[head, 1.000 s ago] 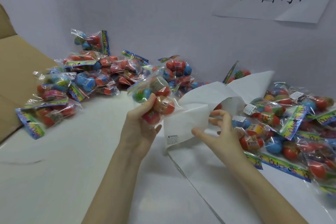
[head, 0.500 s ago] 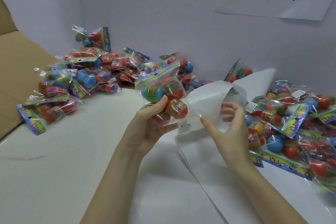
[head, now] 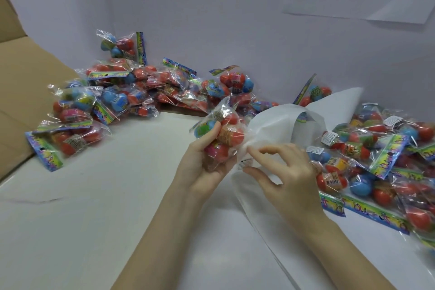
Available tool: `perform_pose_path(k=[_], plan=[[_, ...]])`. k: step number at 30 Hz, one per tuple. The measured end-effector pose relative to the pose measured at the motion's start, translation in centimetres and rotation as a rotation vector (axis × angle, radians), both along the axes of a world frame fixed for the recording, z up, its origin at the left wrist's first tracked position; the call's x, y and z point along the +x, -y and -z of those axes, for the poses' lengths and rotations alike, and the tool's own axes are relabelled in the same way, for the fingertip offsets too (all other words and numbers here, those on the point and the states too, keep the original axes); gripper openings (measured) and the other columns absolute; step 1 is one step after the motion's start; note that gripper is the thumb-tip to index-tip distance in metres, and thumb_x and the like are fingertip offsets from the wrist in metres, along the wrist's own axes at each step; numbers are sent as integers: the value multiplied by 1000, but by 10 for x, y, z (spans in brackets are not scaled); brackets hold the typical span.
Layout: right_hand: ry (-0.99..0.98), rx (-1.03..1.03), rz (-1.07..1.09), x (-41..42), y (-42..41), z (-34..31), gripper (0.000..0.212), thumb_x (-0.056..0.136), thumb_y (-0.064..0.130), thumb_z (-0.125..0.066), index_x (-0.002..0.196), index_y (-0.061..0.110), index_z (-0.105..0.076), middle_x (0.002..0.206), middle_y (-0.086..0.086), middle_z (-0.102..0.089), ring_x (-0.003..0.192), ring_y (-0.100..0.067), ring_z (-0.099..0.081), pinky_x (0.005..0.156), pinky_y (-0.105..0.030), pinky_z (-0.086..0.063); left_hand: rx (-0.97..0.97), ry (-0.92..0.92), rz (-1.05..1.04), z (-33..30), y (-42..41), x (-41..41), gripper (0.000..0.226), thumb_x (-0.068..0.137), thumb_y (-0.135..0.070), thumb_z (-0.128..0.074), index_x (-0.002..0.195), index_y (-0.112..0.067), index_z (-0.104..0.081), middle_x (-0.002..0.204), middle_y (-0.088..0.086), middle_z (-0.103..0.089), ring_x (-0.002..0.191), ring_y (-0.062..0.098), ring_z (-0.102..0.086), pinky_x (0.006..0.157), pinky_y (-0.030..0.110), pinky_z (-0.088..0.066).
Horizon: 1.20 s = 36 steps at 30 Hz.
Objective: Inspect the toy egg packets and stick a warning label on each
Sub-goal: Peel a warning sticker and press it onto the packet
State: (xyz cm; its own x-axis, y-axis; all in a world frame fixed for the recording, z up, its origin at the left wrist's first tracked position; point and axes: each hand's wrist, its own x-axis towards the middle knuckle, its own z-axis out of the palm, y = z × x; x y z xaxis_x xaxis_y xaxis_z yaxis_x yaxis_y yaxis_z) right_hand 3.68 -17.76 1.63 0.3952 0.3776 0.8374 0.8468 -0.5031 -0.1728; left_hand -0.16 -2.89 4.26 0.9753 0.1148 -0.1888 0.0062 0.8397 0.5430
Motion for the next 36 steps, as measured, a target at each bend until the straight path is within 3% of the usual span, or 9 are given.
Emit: perform_pose_path(k=[5, 8, 10, 14, 20, 24, 27, 32, 36], plan=[[152, -21, 34, -1, -1, 0, 16, 79, 23, -69, 88, 11, -75, 84, -5, -71, 71, -27, -64, 63, -35, -45, -242, -80, 83, 0, 2, 1, 19, 66, -14, -67, 70, 4, -74, 75, 18, -71, 62, 26, -70, 55, 36, -59], [164, -6, 82, 0, -1, -1, 16, 78, 26, -69, 85, 13, -76, 85, -4, -71, 71, -27, -64, 64, -35, -46, -305, -66, 99, 0, 3, 0, 28, 63, -12, -70, 84, 6, -70, 78, 20, -70, 63, 28, -70, 54, 39, -59], [170, 4, 108, 1, 0, 0, 16, 77, 28, -69, 82, 13, -76, 84, -2, -72, 70, -27, -64, 64, -35, -46, -309, -39, 94, -1, 3, 0, 26, 60, -11, -71, 79, 6, -72, 78, 20, -71, 63, 28, -70, 50, 37, -57], [188, 22, 115, 1, 1, 1, 15, 76, 27, -70, 77, 13, -75, 81, -1, -72, 68, -27, -64, 61, -35, -49, -179, 21, 66, -1, 5, -2, 17, 64, -17, -67, 67, -3, -76, 80, 15, -73, 64, 23, -71, 51, 33, -56], [228, -2, 105, 1, 3, 0, 8, 69, 18, -77, 74, 11, -75, 77, -2, -72, 67, -26, -66, 67, -31, -42, 30, 27, 43, 1, 5, -1, 21, 62, -26, -68, 73, -12, -78, 83, 8, -74, 70, 16, -71, 63, 37, -57], [279, -16, 51, 0, 3, -1, 8, 73, 15, -75, 69, 8, -73, 72, -3, -71, 61, -23, -66, 61, -30, -44, 4, 27, 48, 0, 7, -2, 32, 65, -21, -67, 92, -4, -71, 88, 14, -73, 76, 23, -72, 63, 41, -58], [319, -38, 76, 0, 3, -2, 7, 70, 14, -78, 67, 9, -73, 72, -2, -72, 59, -22, -66, 55, -28, -47, 12, 26, 33, 0, 7, -1, 35, 65, -21, -66, 96, -4, -68, 90, 15, -73, 78, 24, -72, 69, 47, -56], [335, -47, 64, -2, 4, -4, 6, 69, 13, -77, 66, 9, -74, 74, -2, -73, 57, -21, -66, 51, -26, -48, 6, 62, 17, 0, 6, -2, 32, 59, -22, -70, 86, -6, -76, 94, 15, -73, 82, 25, -72, 75, 56, -51], [320, -49, 60, -3, 4, -4, 7, 72, 15, -74, 67, 11, -74, 75, -1, -73, 58, -20, -67, 51, -25, -47, 90, 141, 34, -1, 1, -5, 24, 61, -32, -68, 77, -17, -78, 88, 5, -75, 81, 16, -71, 85, 57, -45]])
